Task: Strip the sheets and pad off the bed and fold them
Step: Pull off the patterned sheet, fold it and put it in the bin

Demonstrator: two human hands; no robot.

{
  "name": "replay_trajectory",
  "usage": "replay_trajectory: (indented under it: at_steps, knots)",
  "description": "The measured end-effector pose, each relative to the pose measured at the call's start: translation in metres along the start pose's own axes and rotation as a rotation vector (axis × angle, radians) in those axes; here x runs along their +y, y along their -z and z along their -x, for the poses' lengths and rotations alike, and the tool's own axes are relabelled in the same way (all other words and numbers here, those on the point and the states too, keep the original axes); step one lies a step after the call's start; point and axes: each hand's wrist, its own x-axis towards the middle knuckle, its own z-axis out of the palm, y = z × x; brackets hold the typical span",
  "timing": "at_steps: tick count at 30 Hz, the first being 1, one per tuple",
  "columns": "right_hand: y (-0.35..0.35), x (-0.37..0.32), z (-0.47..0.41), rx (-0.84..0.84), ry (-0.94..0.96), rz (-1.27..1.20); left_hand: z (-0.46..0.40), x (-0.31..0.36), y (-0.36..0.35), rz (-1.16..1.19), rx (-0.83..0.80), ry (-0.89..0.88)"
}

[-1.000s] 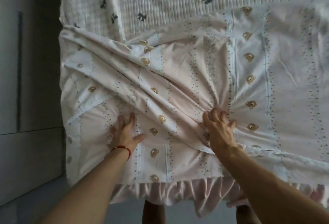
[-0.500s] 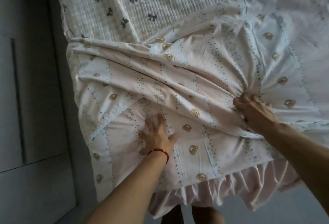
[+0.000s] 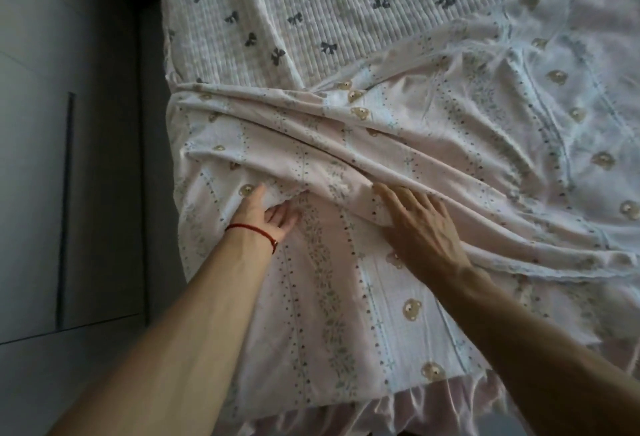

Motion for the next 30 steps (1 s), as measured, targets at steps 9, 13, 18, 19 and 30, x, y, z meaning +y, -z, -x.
replay_trajectory:
  at_steps: [9, 13, 18, 19, 30]
  knots:
    - [0.028, 0.021, -0.048, 0.085, -0.348, -0.264, 0.009, 0.020, 0.004, 0.134, -0.026, -0.098]
    - [0.023, -0.015, 0.001, 0.313, -0.315, -0.300, 0.021, 0.002, 0.009, 0.155, -0.047, -0.110]
    - [0.008, -0.062, 0.046, -0.106, -0.832, -1.270, 0.034, -0.012, 0.038, 0.179, -0.064, -0.153]
    - [0.003, -0.065, 0.045, -0.156, -0.902, -1.453, 0.037, -0.013, 0.049, 0.184, -0.056, -0.175]
    - [-0.007, -0.062, 0.058, 0.235, -1.373, -1.776, 0.077, -0.007, 0.149, 0.296, -0.064, -0.163]
